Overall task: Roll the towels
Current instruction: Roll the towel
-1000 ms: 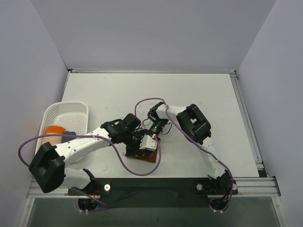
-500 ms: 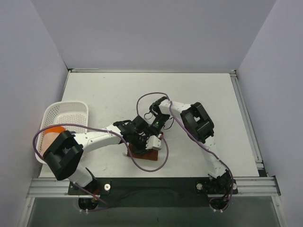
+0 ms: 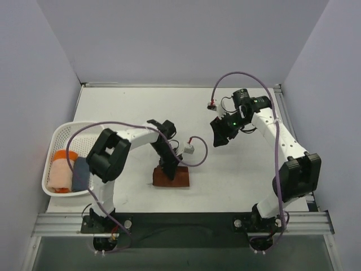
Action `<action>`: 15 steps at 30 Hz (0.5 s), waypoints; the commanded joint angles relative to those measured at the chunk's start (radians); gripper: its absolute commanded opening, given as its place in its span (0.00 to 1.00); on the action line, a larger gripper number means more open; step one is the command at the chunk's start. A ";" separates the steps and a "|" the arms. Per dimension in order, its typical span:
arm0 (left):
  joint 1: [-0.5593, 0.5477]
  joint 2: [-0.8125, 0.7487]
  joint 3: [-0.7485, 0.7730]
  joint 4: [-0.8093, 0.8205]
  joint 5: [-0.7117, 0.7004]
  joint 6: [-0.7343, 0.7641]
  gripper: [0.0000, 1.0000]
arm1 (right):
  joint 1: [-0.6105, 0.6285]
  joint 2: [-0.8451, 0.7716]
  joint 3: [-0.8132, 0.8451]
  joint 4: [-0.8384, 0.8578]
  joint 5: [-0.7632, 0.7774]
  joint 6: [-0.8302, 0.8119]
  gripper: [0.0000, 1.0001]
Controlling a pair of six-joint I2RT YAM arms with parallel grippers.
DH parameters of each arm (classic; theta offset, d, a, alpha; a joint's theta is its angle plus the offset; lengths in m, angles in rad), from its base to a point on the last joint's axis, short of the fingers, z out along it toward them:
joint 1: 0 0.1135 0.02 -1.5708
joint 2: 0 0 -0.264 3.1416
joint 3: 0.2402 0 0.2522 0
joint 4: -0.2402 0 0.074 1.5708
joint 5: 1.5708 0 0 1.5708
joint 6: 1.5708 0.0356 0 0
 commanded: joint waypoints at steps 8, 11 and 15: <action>0.073 0.347 0.290 -0.216 -0.015 0.106 0.33 | 0.381 -0.304 -0.287 0.016 0.309 -0.061 0.48; 0.074 0.392 0.333 -0.270 -0.003 0.135 0.36 | 0.558 -0.277 -0.306 0.097 0.448 -0.053 0.48; 0.082 0.429 0.367 -0.302 0.014 0.150 0.38 | 0.722 -0.209 -0.327 0.279 0.585 -0.063 0.48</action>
